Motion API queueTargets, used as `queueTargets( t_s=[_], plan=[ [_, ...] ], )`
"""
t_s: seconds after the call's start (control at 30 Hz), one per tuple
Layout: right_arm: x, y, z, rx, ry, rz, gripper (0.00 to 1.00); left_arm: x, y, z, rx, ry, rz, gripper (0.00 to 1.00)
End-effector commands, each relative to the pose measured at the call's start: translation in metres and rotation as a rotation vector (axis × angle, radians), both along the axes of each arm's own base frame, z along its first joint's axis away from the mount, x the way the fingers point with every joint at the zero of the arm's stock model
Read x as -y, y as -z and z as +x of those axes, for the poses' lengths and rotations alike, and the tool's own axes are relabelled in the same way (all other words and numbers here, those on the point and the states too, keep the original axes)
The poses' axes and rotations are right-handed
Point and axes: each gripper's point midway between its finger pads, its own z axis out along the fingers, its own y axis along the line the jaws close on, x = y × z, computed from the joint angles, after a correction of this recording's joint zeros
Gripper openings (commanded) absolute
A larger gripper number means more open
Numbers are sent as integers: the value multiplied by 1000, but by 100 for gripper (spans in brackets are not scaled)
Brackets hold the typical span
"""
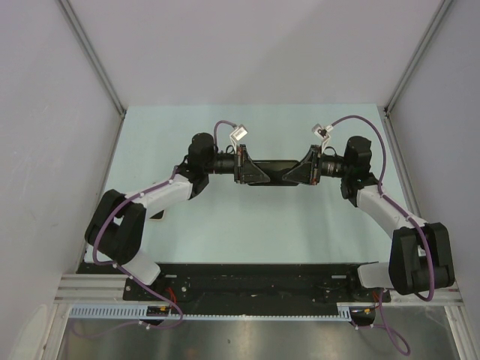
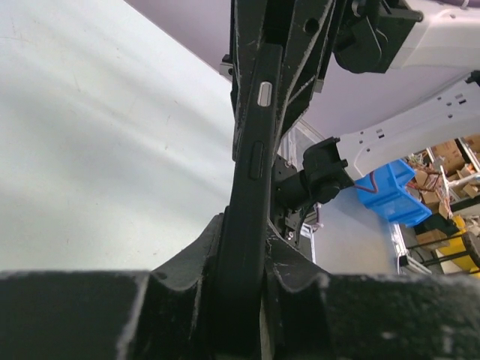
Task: Take the phone out of the phone case
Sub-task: Pick up the phone at the center of the board.
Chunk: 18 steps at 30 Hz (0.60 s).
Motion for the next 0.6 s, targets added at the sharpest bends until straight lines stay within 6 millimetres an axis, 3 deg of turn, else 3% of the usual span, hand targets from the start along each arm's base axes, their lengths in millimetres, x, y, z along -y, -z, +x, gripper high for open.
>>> queueTargets(
  t_s=[0.0, 0.17, 0.27, 0.3, 0.4, 0.57],
  plan=[
    [4, 23, 22, -56, 128, -42, 0, 3, -45, -8, 151, 32, -98, 17],
    [3, 25, 22, -56, 124, -47, 0, 3, -45, -10, 149, 47, -100, 13],
    [3, 25, 22, -51, 125, -49, 12, 3, -45, -12, 143, 67, -102, 0],
    [4, 25, 22, -50, 124, -48, 22, 3, -45, -13, 136, 75, -101, 0],
    [6, 23, 23, -44, 127, -45, 37, 3, -45, -13, 132, 75, -102, 0],
    [15, 15, 26, -30, 146, -30, 48, 3, -44, -13, 133, 67, -100, 0]
  ],
)
